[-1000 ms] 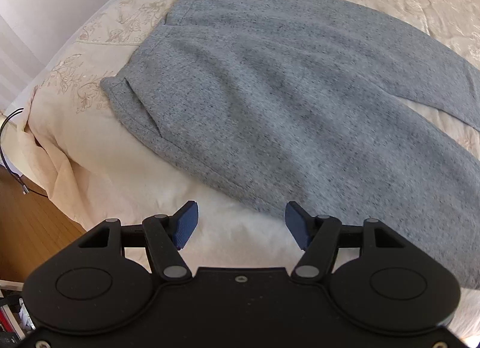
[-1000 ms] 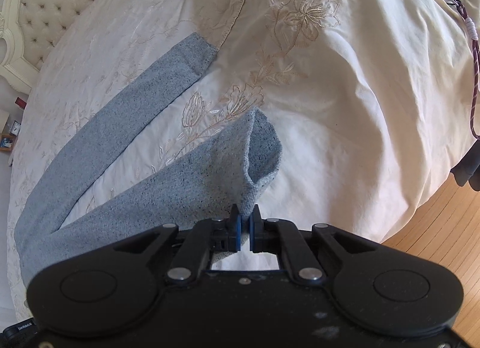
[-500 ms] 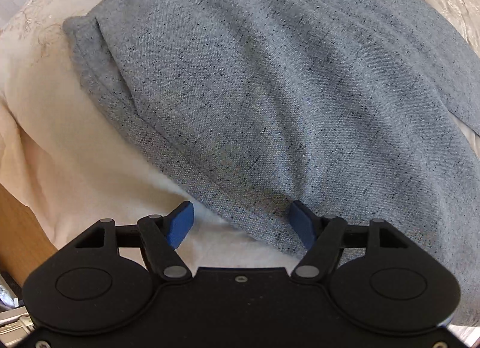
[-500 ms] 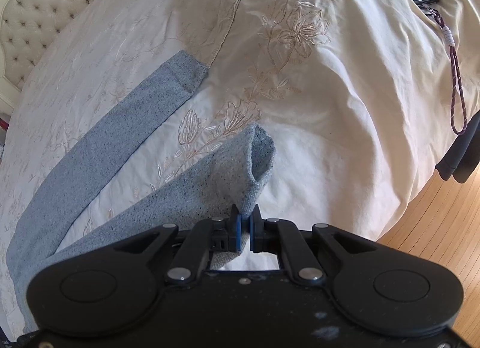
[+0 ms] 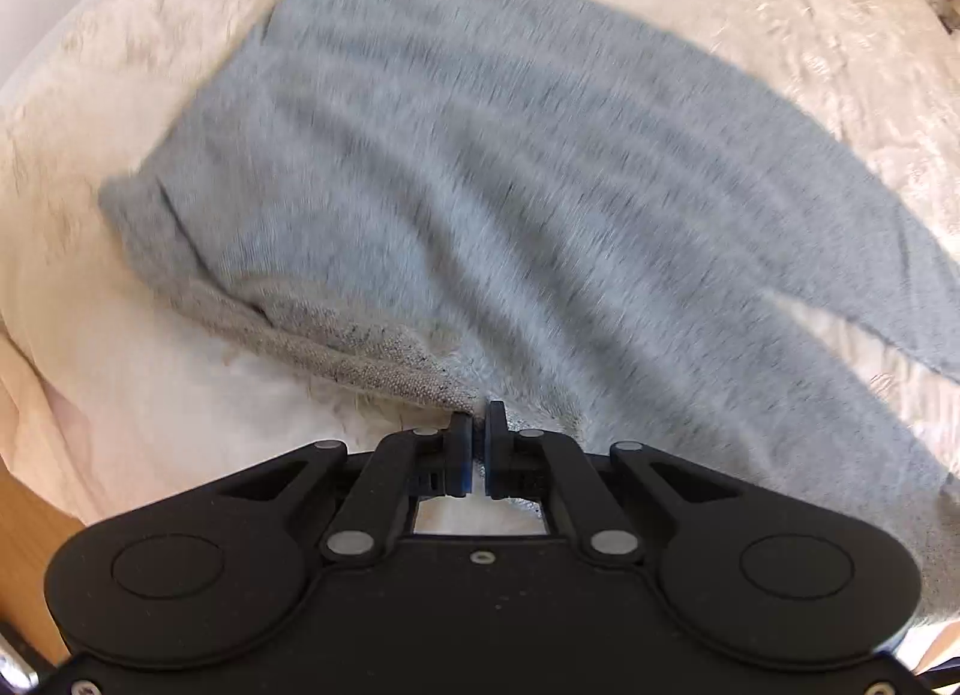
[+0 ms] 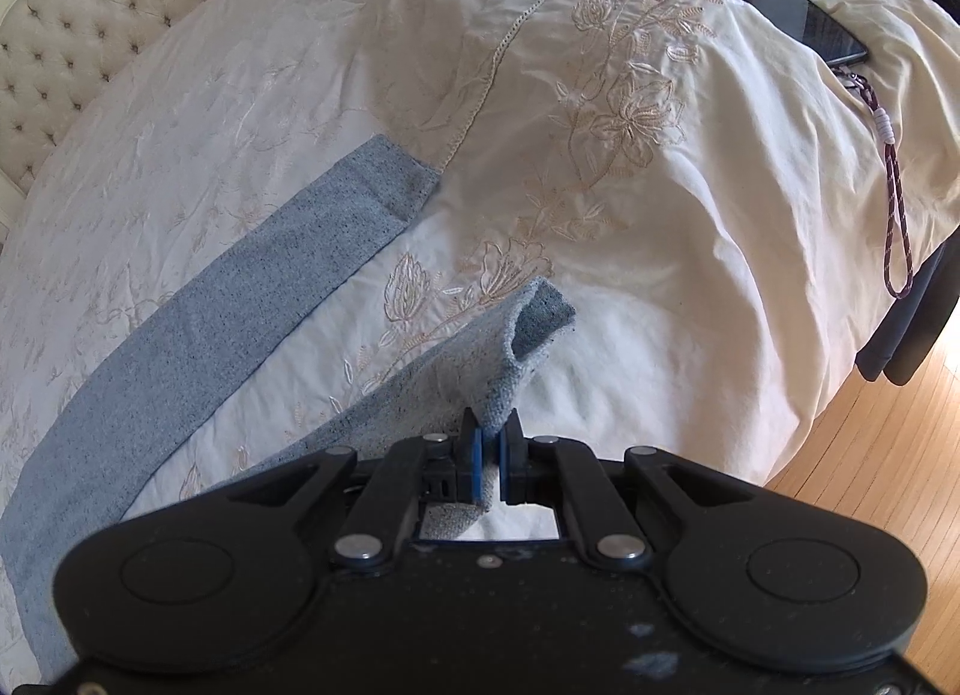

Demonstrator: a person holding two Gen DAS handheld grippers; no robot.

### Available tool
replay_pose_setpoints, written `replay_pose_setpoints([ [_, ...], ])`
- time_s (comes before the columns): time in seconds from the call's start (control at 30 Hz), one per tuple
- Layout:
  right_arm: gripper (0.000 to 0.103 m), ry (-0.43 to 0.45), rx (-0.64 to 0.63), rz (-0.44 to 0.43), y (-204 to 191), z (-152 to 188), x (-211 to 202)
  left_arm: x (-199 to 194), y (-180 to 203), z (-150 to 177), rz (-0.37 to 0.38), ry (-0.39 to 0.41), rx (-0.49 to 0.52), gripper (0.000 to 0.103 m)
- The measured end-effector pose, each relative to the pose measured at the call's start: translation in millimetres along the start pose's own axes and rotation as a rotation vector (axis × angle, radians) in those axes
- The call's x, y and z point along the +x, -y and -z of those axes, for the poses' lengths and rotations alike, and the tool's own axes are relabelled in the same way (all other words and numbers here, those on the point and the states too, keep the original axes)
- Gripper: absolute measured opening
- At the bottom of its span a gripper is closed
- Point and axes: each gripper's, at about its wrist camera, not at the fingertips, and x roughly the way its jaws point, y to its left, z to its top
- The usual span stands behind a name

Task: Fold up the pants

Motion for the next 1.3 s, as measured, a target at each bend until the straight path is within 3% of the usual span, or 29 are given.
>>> replay_pose_setpoints([
  [0.2,0.006,0.058,0.037,-0.01,-18,-18,-15,-33,10,-42,0.023,0.087,0.041,0.004],
  [0.47,0.006,0.108,0.092,-0.047,-46,-64,0,-23,45,-93,0.013,0.13,0.097,0.004],
  [0.93,0.006,0.04,0.061,-0.063,-107,-166,122,51,131,-179,-0.119,0.12,0.107,0.004],
  [1.3,0.006,-0.037,0.077,-0.031,-121,-197,195,102,174,-223,-0.162,0.107,0.123,0.004],
])
